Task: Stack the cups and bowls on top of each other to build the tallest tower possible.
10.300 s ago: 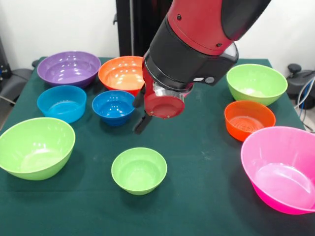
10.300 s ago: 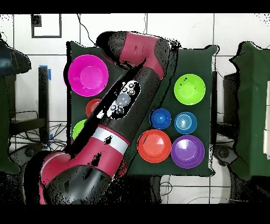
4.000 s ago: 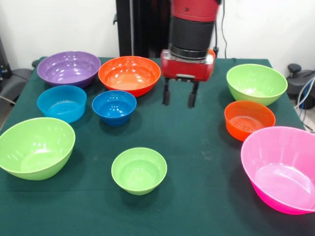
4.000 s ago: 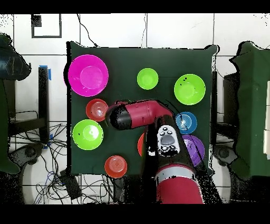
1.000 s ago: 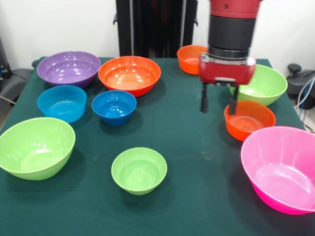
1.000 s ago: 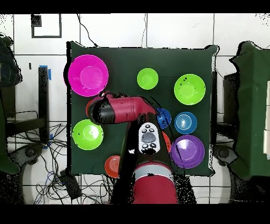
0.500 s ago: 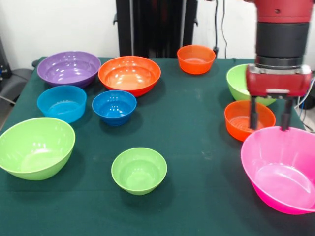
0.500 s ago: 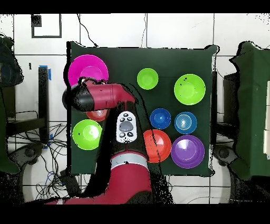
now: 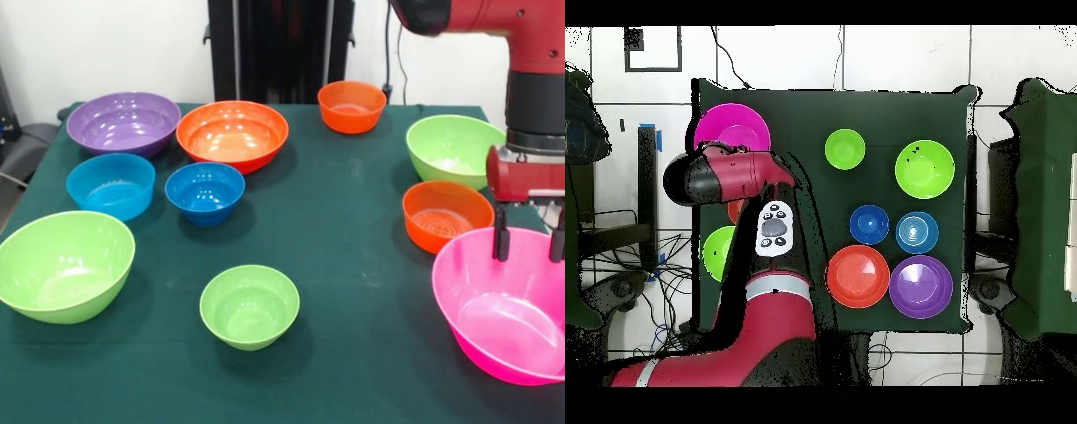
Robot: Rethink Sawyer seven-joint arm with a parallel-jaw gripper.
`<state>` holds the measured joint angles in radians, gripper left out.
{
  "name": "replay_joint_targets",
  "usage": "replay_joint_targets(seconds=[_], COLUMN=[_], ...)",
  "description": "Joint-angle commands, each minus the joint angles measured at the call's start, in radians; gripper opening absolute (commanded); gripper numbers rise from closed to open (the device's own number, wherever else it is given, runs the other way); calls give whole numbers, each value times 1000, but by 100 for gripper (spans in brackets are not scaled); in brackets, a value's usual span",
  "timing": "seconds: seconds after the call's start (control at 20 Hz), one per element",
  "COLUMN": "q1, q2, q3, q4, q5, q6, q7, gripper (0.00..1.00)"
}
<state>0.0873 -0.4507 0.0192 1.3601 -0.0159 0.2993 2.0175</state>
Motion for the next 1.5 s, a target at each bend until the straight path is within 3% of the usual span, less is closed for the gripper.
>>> replay_joint_targets(seconds=[0.05, 0.85, 1.3, 1.5], q1=[4, 12, 80, 101], q2=[28, -98, -76, -89], q3=[53, 86, 24, 13], q4=[15, 122, 126, 175], q5=[24, 82, 107, 105], q6=[42, 71, 38, 5], q7=[119, 145, 185, 185], gripper=[100, 100, 100, 100])
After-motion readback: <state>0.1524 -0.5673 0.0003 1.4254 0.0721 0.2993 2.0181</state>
